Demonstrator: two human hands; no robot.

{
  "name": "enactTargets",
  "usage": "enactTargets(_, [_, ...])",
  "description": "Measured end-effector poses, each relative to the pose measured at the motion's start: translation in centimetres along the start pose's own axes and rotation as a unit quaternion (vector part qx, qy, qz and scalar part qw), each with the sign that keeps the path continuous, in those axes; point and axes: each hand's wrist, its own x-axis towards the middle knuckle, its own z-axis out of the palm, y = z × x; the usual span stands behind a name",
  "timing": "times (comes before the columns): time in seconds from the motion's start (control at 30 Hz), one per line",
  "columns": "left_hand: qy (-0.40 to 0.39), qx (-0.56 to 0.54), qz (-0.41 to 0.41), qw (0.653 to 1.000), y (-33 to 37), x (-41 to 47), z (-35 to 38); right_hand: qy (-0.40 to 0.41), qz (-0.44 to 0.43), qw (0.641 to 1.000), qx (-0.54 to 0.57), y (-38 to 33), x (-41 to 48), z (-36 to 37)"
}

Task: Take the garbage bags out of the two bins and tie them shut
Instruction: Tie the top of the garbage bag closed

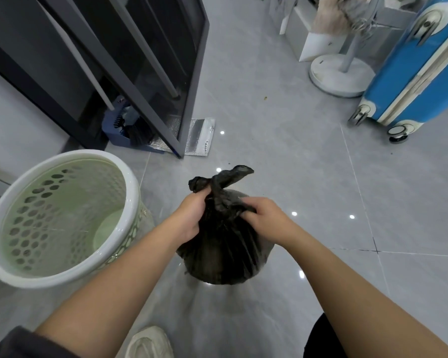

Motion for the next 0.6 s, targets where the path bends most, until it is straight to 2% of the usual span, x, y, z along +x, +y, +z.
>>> enactTargets(0.07, [-0.056, -0.01, 0.006, 0.998, 0.2, -0.4, -0.1, 0.035, 0.003, 0.997, 0.071, -0.9, 0.2, 0.2])
enactTargets(0.2, [-0.137, 0.035, 0.046, 0.989, -0.4, -1.2, -0.1, 0.085, 0.02, 0.988, 0.127, -1.5, 0.1, 0.4])
enactTargets(0.3, [-0.147, 0.196, 0.073, 0.967, -0.6, -1.5, 0.3, 0.09, 0.079, 0.986, 0.113, -1.7, 0.0, 0.4])
enactTargets(0.37, [-0.129, 0.267, 0.094, 0.95, -0.6, -1.4, 0.8, 0.098, 0.124, 0.985, 0.07, -1.7, 0.0, 0.3])
enactTargets(0.47, [-0.05, 0.183, 0.12, 0.974, -0.7, -0.7, 1.4, 0.082, 0.134, 0.987, 0.032, -1.5, 0.2, 0.1])
enactTargets(0.6, [0.019, 0.102, 0.073, 0.992, -0.2, -0.1, 1.3, 0.01, 0.109, 0.994, -0.009, -1.4, -0.2, 0.4])
